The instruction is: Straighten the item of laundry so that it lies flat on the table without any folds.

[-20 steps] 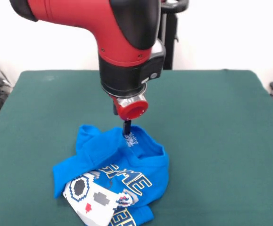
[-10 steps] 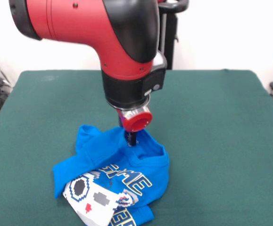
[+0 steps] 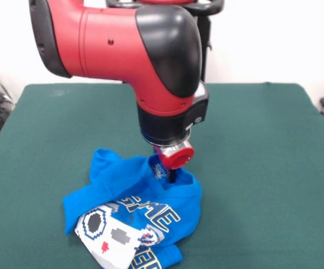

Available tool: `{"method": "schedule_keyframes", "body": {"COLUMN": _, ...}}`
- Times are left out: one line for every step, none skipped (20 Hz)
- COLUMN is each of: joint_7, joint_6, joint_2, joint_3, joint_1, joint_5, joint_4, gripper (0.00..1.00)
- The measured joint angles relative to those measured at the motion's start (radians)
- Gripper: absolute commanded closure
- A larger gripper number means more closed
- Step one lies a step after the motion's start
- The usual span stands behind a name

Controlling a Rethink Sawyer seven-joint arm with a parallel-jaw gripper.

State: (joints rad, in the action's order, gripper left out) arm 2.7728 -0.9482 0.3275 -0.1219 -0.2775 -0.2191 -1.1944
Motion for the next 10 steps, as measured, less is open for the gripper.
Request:
{"method": "schedule_keyframes", "body": {"joint_7": 0.0, "joint_6": 0.0, "joint_2": -0.002, "joint_3": 0.0, "joint_1": 0.002, "joint_5": 0.0, "joint_4": 0.0, "gripper": 0.0}}
{"method": "schedule_keyframes", "body": {"joint_7": 0.0, "joint_6": 0.0, "joint_2": -0.003, "joint_3": 0.0, "joint_1": 0.003, "joint_5": -0.001, "joint_4": 0.0, "gripper": 0.0}}
{"method": "schedule_keyframes", "body": {"joint_7": 0.0, "joint_6": 0.0, "joint_2": -0.003, "joint_3": 0.0, "joint_1": 0.011, "joint_5": -0.004, "joint_4": 0.0, "gripper": 1.0}}
{"method": "schedule_keyframes", "body": {"joint_7": 0.0, "joint_6": 0.0, "joint_2": -0.003, "joint_3": 0.0, "joint_1": 0.012, "joint_5": -0.004, "joint_4": 0.001, "gripper": 1.0}}
{"method": "schedule_keyframes", "body": {"joint_7": 0.0, "joint_6": 0.0, "joint_2": -0.003, "joint_3": 0.0, "joint_1": 0.013, "joint_5": -0.004, "joint_4": 0.001, "gripper": 1.0}}
{"method": "schedule_keyframes", "body": {"joint_7": 0.0, "joint_6": 0.0, "joint_2": -0.003, "joint_3": 0.0, "joint_1": 0.016, "joint_5": -0.004, "joint_4": 0.002, "gripper": 1.0}}
{"method": "schedule_keyframes", "body": {"joint_7": 0.0, "joint_6": 0.0, "joint_2": -0.003, "joint_3": 0.0, "joint_1": 0.018, "joint_5": -0.004, "joint_4": 0.003, "gripper": 1.0}}
{"method": "schedule_keyframes", "body": {"joint_7": 0.0, "joint_6": 0.0, "joint_2": -0.003, "joint_3": 0.0, "joint_1": 0.021, "joint_5": -0.004, "joint_4": 0.004, "gripper": 1.0}}
{"method": "schedule_keyframes", "body": {"joint_7": 0.0, "joint_6": 0.0, "joint_2": -0.003, "joint_3": 0.0, "joint_1": 0.025, "joint_5": -0.004, "joint_4": 0.007, "gripper": 1.0}}
{"method": "schedule_keyframes", "body": {"joint_7": 0.0, "joint_6": -0.001, "joint_2": -0.004, "joint_3": 0.0, "joint_1": 0.033, "joint_5": -0.005, "joint_4": 0.014, "gripper": 1.0}}
